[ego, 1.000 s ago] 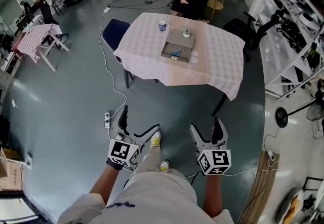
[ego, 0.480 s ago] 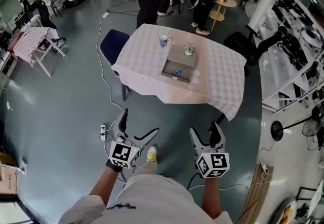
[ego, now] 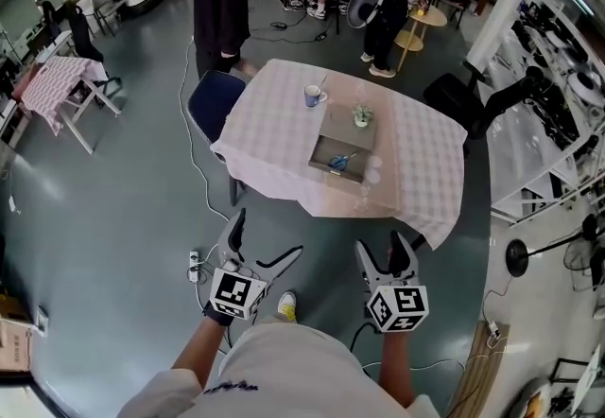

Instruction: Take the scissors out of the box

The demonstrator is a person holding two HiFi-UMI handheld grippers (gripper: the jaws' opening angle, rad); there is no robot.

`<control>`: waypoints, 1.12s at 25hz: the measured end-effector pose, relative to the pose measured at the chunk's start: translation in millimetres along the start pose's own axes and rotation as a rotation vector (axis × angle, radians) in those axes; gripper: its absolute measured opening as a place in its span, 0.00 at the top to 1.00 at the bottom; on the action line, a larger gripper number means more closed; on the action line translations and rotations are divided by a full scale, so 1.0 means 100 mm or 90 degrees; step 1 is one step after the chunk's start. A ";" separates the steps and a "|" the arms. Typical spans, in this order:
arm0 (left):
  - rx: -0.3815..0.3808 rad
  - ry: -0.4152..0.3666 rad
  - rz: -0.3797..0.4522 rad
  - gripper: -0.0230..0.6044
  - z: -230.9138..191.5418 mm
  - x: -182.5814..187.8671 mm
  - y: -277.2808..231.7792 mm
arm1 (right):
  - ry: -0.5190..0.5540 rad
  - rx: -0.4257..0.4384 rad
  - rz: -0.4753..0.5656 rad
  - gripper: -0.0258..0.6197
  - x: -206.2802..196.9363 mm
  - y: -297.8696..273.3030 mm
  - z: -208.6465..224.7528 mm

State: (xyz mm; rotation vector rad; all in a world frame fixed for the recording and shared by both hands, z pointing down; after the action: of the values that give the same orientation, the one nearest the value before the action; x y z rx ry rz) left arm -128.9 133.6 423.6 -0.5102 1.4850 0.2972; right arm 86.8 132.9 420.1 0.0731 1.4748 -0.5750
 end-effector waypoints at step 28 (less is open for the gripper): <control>-0.034 0.035 -0.028 0.03 -0.89 -0.19 -1.03 | 0.040 -0.038 -0.063 0.46 0.13 -1.30 0.09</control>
State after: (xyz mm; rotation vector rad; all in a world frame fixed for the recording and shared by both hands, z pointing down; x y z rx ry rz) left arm -157.4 3.4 456.0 -0.5978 1.5193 0.2909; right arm 42.1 12.7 447.5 -0.0298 1.5626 -0.6129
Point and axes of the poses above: the fingertips, and each gripper's own axes: y backward along the fingers, z to its right, x out of its top, the point moved 1 cm from there along y, backward along the fingers, and after that the axes turned 4 degrees about -z, right-handed, at the moved point
